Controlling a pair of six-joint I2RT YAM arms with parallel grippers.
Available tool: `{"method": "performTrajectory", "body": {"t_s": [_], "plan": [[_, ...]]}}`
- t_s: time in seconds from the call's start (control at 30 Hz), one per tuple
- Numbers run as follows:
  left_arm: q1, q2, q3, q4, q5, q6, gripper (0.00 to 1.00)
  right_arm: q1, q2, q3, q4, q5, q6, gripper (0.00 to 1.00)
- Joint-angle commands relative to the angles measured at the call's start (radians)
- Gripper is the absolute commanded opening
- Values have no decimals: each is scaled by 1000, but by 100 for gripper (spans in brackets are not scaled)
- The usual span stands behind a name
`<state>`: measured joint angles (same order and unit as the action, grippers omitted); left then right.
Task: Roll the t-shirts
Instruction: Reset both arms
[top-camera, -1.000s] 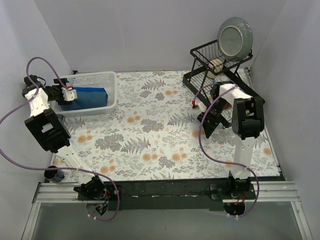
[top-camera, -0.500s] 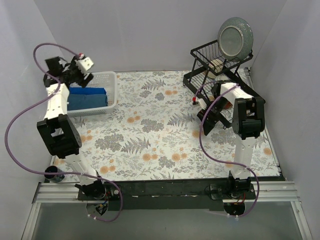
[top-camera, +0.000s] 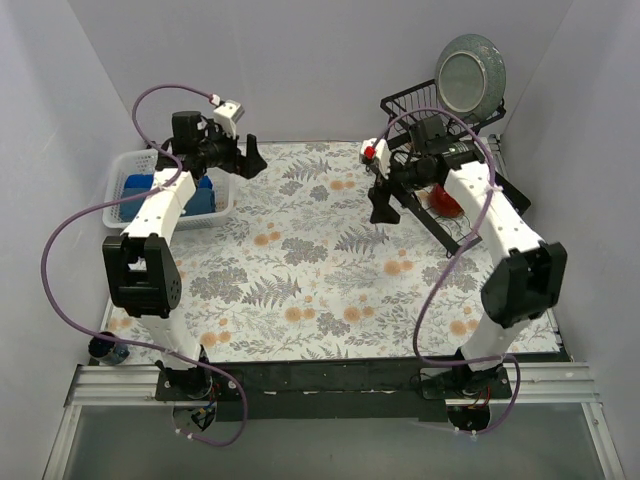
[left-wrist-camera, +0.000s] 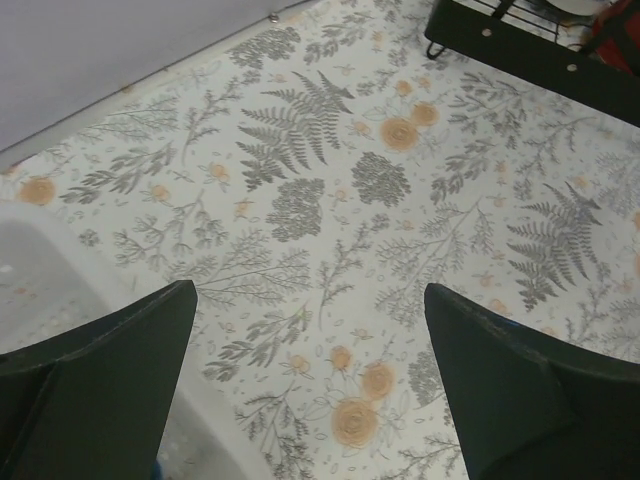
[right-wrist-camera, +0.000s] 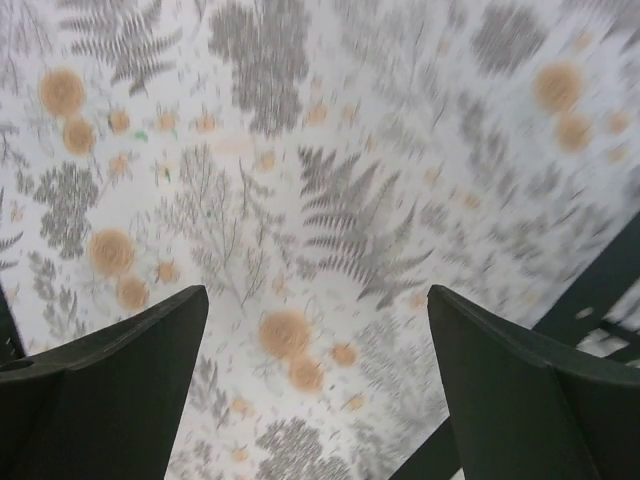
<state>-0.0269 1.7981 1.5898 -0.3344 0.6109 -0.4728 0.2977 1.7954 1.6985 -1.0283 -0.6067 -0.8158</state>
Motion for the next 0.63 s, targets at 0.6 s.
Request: {"method": "performTrajectory", "body": {"t_s": [0.6], "plan": [[-183,-313,-220,-26,-183,109,98,218,-246,-77,468,134,302,99]]}}
